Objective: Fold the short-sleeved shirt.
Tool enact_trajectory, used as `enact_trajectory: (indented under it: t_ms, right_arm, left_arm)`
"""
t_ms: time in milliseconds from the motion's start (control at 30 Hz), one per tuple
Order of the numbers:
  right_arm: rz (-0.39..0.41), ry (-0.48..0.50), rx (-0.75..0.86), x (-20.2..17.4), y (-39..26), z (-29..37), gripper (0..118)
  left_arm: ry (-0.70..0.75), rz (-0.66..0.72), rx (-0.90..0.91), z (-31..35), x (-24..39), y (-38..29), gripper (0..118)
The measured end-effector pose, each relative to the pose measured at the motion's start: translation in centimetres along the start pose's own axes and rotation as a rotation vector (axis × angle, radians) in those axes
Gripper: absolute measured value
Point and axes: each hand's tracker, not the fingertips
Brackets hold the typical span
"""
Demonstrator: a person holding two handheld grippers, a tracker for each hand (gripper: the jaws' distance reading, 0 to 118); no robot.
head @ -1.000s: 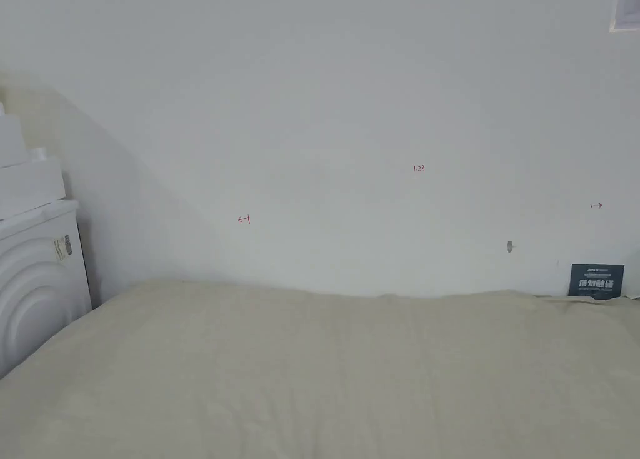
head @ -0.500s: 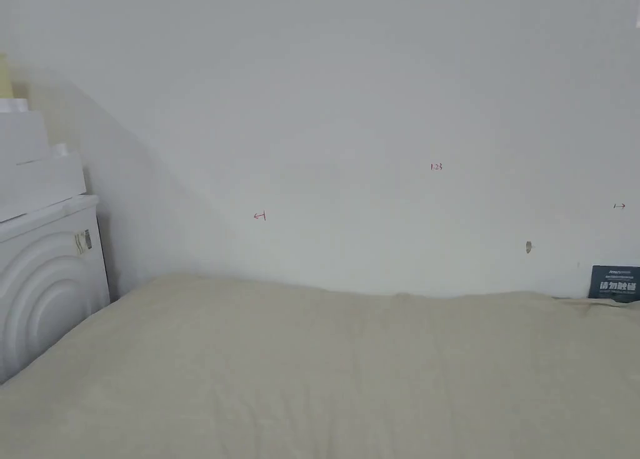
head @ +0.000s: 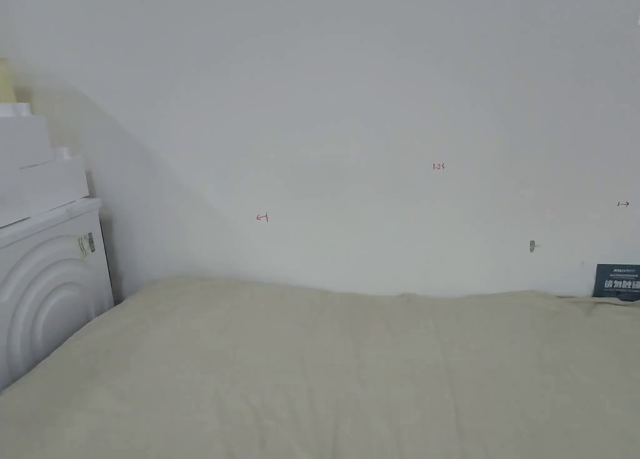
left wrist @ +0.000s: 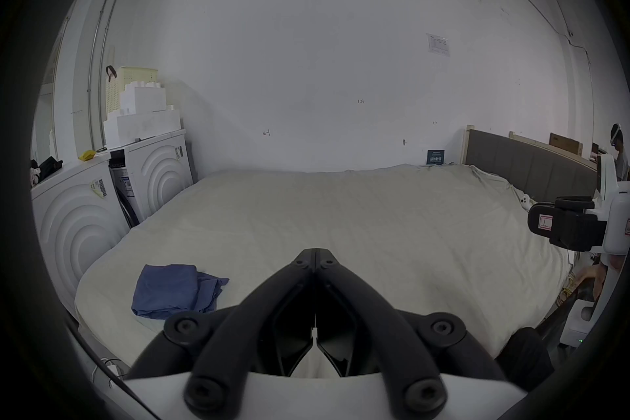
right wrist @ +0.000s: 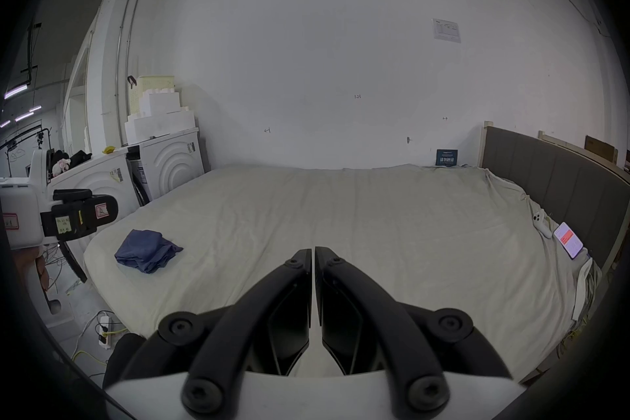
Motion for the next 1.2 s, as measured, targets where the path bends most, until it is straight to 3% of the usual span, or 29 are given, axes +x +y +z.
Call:
enact_trajectory:
  t_ms: [767,933,1000,1100,1133,1200]
  right_arm:
    - [-0.026,-0.019,-0.009,0.4,-0.1,-0.3,3]
    - [-0.014,-0.052,0.000,0.5,-0.2,-0.6,6]
    - [-0.018,-0.052,-0.004,0.7,-0.1,-0.6,17]
    - [-0.027,-0.055,0.006,0.9,-0.2,-0.5,74]
    - [-0.028,-0.052,0.004,1.1,-0.2,-0.5,83]
    - [-0.025,-0.051,0.004,1.1,-0.3,-0.6,84]
  left_arm:
    - [-0.014,-0.023,-0.015,-0.6,0.6,-0.1,0]
    - [-0.009,-0.042,-0.026,-0.8,0.4,-0.1,10]
    - [-0.009,-0.034,-0.028,-0.9,0.2,-0.1,20]
    - [-0.002,-0.025,-0.028,-1.2,0.1,-0.1,63]
    - [-0.003,-0.027,-0.026,-1.2,0.1,-0.2,75]
    - [-0.011,-0.026,-0.025,-1.3,0.0,-0.2,90]
